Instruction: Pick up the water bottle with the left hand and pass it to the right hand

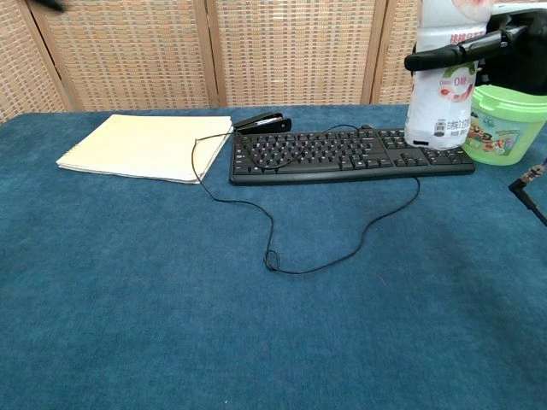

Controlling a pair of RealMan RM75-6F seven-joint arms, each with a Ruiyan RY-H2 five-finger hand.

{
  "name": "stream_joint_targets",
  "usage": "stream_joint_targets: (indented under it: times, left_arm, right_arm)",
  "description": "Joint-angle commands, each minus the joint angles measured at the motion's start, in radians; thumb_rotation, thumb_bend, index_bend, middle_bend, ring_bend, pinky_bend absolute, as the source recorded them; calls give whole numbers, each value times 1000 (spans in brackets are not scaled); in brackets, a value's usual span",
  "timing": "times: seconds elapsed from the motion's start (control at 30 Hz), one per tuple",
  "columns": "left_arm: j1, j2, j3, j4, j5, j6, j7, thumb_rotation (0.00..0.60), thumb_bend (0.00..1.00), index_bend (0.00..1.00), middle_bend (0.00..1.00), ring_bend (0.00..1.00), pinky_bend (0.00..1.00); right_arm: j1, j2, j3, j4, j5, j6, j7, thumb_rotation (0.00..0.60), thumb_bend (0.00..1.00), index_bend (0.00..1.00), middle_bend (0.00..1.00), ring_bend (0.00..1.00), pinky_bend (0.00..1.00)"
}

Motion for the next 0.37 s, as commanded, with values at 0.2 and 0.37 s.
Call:
stream_joint_targets:
  times: [0.2, 0.37]
  left_arm:
    - [357, -175, 242, 225, 302, 253, -140, 600, 0, 0, 0, 0, 0]
    - [416, -226, 255, 315, 335, 247, -186, 600, 0, 0, 0, 0, 0]
  right_arm:
    - [-25, 5, -20, -20, -53, 49, -37, 600, 603, 737, 665, 883, 859]
    - [-31, 4, -29, -36, -69, 73, -69, 600, 603, 738, 664, 883, 859]
